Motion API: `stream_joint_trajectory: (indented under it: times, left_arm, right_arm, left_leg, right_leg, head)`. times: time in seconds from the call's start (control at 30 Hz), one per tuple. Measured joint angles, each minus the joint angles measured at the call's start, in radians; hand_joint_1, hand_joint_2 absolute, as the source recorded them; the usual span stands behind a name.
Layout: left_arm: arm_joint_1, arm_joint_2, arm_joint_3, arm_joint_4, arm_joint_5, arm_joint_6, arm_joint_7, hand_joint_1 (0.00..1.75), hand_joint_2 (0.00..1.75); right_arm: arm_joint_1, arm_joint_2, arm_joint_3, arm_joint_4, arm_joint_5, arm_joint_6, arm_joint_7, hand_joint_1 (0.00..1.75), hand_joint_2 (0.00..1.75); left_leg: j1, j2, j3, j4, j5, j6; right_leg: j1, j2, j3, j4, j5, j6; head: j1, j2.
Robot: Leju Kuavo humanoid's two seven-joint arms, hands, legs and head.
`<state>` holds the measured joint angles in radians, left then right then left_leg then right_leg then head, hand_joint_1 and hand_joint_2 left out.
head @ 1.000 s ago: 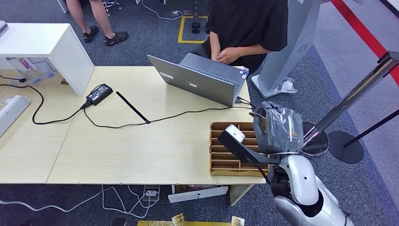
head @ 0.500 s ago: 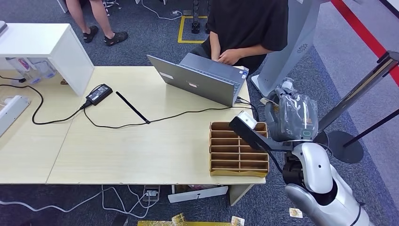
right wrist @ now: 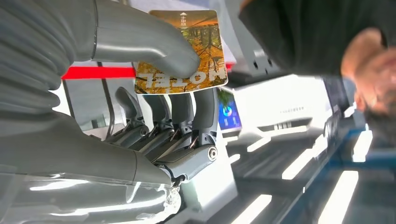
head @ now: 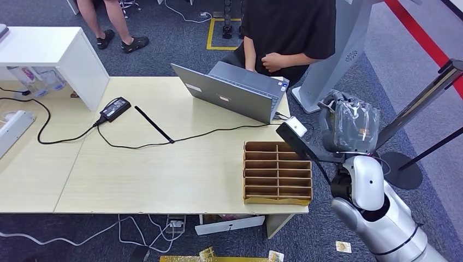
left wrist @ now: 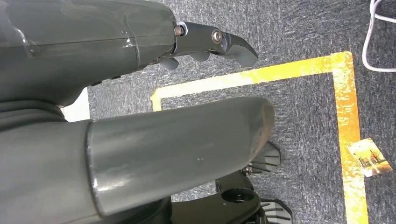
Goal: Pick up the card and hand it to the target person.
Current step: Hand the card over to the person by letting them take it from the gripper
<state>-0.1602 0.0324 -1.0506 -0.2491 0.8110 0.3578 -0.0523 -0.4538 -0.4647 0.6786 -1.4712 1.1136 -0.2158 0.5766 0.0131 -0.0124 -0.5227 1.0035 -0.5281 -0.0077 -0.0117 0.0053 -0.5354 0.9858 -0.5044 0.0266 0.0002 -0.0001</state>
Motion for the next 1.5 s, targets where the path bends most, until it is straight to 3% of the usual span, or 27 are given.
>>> stream_joint_trajectory:
  times: [0.07, 0.17, 0.5, 1.1, 1.17, 1.2, 1.3, 1.33, 1.5]
  left_arm:
    - [-0.001, 0.0, 0.0, 0.0, 0.0, 0.0, 0.0, 0.0, 0.0]
    - [-0.001, 0.0, 0.0, 0.0, 0.0, 0.0, 0.001, 0.0, 0.0]
    - [-0.002, 0.0, -0.008, 0.0, -0.001, 0.0, 0.005, 0.0, 0.0]
    - [-0.004, -0.002, -0.021, 0.0, -0.002, 0.0, 0.005, 0.0, 0.0]
    - [-0.004, -0.002, -0.023, 0.0, -0.002, 0.0, 0.005, 0.0, 0.0]
    - [-0.004, -0.002, -0.023, 0.0, -0.002, 0.0, 0.005, 0.0, 0.0]
    - [-0.004, -0.002, -0.024, 0.0, -0.004, 0.0, 0.005, 0.0, 0.0]
    - [-0.004, -0.002, -0.024, 0.0, -0.004, 0.0, 0.005, 0.0, 0.0]
    - [-0.004, -0.002, -0.025, 0.0, -0.012, -0.001, 0.014, 0.0, 0.0]
  right_arm:
    - [0.0, 0.001, 0.0, 0.016, 0.023, -0.05, -0.001, 1.45, 1.75]
    - [0.003, 0.002, 0.0, 0.04, 0.055, -0.111, -0.004, 1.55, 1.75]
    - [0.021, 0.028, 0.0, 0.114, 0.092, -0.19, -0.036, 1.54, 1.75]
    - [0.024, 0.081, 0.001, 0.209, 0.084, -0.194, -0.05, 1.5, 1.75]
    - [0.024, 0.085, 0.002, 0.218, 0.082, -0.192, -0.051, 1.34, 1.75]
    - [0.025, 0.087, 0.002, 0.224, 0.08, -0.191, -0.051, 1.1, 1.75]
    - [0.026, 0.091, 0.002, 0.242, 0.076, -0.187, -0.052, 0.17, 1.75]
    - [0.027, 0.092, 0.003, 0.249, 0.076, -0.18, -0.052, 0.03, 1.75]
    - [0.029, 0.096, 0.012, 0.283, 0.086, -0.091, -0.046, 0.0, 1.75]
  left_leg:
    - [0.0, 0.0, 0.0, 0.0, 0.0, 0.0]
    - [0.0, 0.0, 0.0, 0.0, 0.0, 0.0]
    - [0.0, 0.0, 0.0, 0.0, 0.0, 0.0]
    - [0.0, 0.0, 0.0, 0.0, 0.0, 0.0]
    - [0.0, 0.0, 0.0, 0.0, 0.0, 0.0]
    - [0.0, 0.0, 0.0, 0.0, 0.0, 0.0]
    - [0.0, 0.0, 0.0, 0.0, 0.0, 0.0]
    - [0.0, 0.0, 0.0, 0.0, 0.0, 0.0]
    - [0.0, 0.0, 0.0, 0.0, 0.0, 0.0]
  right_leg:
    - [0.0, 0.0, 0.0, 0.0, 0.0, 0.0]
    - [0.0, 0.0, 0.0, 0.0, 0.0, 0.0]
    - [0.0, 0.0, 0.0, 0.0, 0.0, 0.0]
    - [0.0, 0.0, 0.0, 0.0, 0.0, 0.0]
    - [0.0, 0.0, 0.0, 0.0, 0.0, 0.0]
    - [0.0, 0.0, 0.0, 0.0, 0.0, 0.0]
    - [0.0, 0.0, 0.0, 0.0, 0.0, 0.0]
    - [0.0, 0.0, 0.0, 0.0, 0.0, 0.0]
    - [0.0, 0.0, 0.0, 0.0, 0.0, 0.0]
  head:
    - [0.0, 0.0]
    - [0.0, 0.0]
    - [0.0, 0.0]
    - [0.0, 0.0]
    - [0.0, 0.0]
    - [0.0, 0.0]
    - [0.0, 0.0]
    - [0.0, 0.0]
    - [0.0, 0.0]
